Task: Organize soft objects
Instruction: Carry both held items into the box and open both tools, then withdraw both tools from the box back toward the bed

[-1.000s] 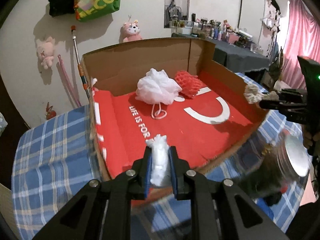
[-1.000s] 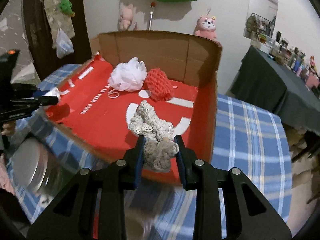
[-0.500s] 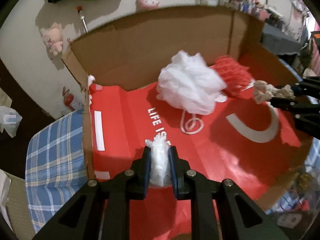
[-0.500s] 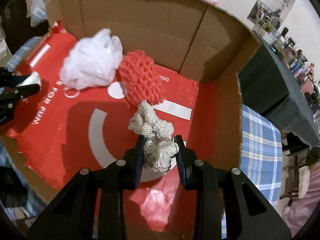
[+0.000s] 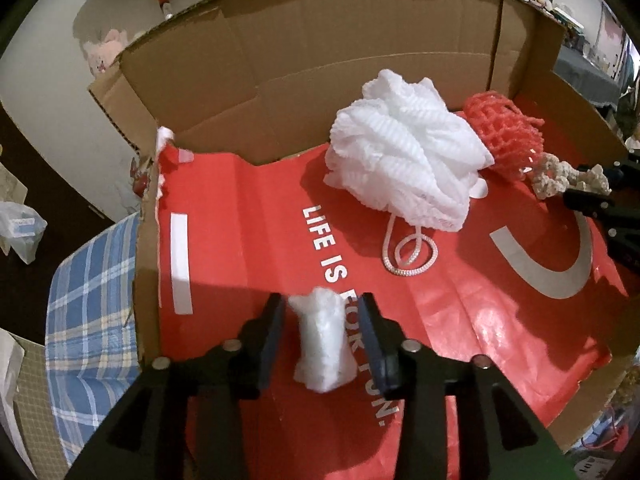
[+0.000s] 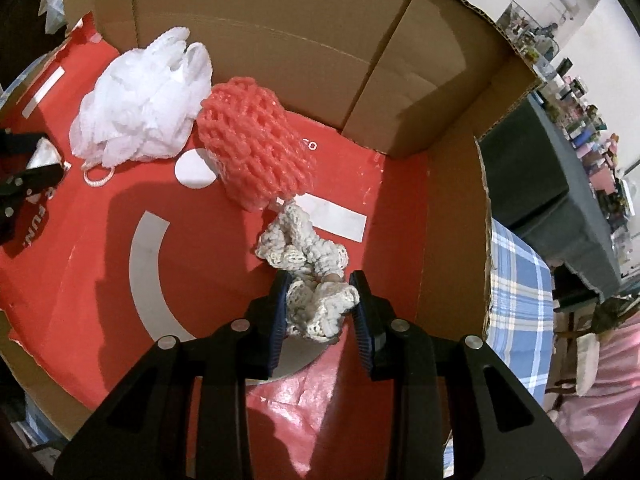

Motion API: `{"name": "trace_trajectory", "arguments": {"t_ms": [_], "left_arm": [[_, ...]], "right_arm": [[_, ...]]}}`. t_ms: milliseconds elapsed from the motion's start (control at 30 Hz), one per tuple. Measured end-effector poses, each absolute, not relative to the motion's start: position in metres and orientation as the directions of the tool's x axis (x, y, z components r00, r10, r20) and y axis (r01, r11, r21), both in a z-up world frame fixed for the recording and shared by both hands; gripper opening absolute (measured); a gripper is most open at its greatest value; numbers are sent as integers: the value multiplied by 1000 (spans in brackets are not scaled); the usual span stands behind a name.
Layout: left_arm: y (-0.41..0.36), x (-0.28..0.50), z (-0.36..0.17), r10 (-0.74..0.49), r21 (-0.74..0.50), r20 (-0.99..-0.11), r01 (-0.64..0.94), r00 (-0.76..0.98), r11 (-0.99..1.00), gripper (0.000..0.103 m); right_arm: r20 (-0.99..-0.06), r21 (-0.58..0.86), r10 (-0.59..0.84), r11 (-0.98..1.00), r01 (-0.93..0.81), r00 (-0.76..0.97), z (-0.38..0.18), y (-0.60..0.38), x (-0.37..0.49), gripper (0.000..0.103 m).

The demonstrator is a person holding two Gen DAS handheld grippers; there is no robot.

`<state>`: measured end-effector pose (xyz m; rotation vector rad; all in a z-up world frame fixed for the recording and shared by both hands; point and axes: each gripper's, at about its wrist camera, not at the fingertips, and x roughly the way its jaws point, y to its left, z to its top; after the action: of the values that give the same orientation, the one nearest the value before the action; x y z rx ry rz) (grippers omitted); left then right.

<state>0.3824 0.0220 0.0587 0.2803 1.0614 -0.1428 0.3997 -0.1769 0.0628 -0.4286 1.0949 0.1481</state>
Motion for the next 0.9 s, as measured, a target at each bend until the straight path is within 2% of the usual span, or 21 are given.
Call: {"name": "trace_trajectory", "arguments": {"t_ms": [100,200,267,333,533,600,667,733,900], "left_arm": [[22,379,61,15,160,-872,255,490,954,47],[18,374,65,3,154,-865,259,502,954,53],[16,369,70,-13,145,-855,264,518,954,62],[13,361,81,-23,146,-836,262,549,954,70],[14,328,116,-100,86,-779,264,620,961,82],[16,312,133,-132,53,-747,256,651,965,87],[18,296,150,-147,31,-707,238,692,971,95],[18,273,170,-167,7,-659,227,734,974,99],[26,229,205,-214,-44,-560,229,800,972,103]], "right_arm": [[-883,-278,-101,900,-336,459,61,-175,400,31],[-881,-288,-104,892,-349,461,59,-174,397,43],[-880,-281,-89,890,-360,467,61,-173,394,54],[-874,-292,-90,883,-367,477,63,-170,391,55],[-852,-274,-53,893,-357,521,86,-170,375,56],[-838,-275,-44,895,-352,544,98,-171,365,60],[-825,-259,-20,901,-347,564,113,-172,352,70],[-804,-239,9,911,-337,595,130,-176,336,70],[-722,-179,101,928,-326,685,179,-180,282,79]]}}
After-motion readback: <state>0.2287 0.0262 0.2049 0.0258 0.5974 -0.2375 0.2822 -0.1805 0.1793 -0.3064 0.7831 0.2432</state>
